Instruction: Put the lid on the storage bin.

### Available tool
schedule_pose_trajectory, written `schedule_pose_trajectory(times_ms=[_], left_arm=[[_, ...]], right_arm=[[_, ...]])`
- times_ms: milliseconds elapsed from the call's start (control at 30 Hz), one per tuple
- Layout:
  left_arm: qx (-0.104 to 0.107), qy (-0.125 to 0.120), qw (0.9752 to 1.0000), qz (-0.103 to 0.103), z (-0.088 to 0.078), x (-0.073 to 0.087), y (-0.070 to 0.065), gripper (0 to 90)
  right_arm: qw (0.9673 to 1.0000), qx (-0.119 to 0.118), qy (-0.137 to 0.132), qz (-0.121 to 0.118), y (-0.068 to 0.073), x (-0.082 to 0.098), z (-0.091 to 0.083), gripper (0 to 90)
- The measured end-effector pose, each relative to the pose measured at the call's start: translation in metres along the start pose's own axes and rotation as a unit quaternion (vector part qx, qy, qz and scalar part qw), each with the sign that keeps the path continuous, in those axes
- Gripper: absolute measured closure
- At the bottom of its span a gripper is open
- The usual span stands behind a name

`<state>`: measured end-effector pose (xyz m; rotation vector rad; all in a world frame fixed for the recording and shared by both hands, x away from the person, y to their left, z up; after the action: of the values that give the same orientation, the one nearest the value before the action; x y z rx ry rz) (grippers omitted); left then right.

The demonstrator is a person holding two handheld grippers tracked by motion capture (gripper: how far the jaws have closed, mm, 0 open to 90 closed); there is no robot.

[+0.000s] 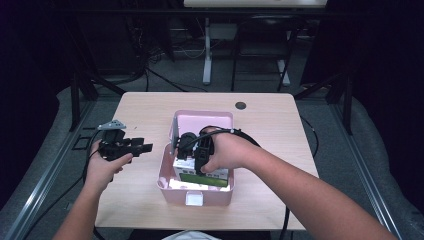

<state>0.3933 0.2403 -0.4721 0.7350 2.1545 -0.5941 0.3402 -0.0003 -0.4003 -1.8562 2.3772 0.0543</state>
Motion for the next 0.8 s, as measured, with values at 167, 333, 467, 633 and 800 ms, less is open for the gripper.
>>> schedule_pose_trajectory(times_ms=[167,333,467,633,800], left_arm=[[0.0,0.0,1.0,-0.002,0.0,0.0,0.0,47.7],[-0.001,0.0,1.0,-0.001,0.0,0.001,0.001,47.7],[-0.001,0.001,1.0,-0.002,0.001,0.001,0.0,47.7],[-0.002,0.001,1.0,-0.003,0.001,0.001,0.0,47.7],[-0.002,0.001,1.0,-0.003,0.002,0.001,0.0,47.7]], right_arm=[[0.9999,-0.01,0.002,-0.003,0.001,-0.002,0.008,61.8],[0.9999,-0.015,0.003,-0.004,0.001,-0.001,0.013,61.8],[0.9997,-0.018,0.01,-0.014,0.004,0.002,0.02,61.7],[0.9996,-0.022,0.005,-0.017,0.006,0.004,0.024,61.7],[0.9993,-0.027,0.009,-0.024,0.007,0.006,0.032,61.8]])
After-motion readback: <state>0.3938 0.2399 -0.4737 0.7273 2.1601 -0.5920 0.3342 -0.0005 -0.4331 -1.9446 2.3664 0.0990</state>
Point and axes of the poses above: each handheld gripper's, and its own axes: z roughly forward along the jaws, x roughly out of its underside, y roughly to its left, the point moved 3 cm from there along z, roughly forward along the jaws, and after that the axes turned 4 degrees about z, right-handed, at the moved point
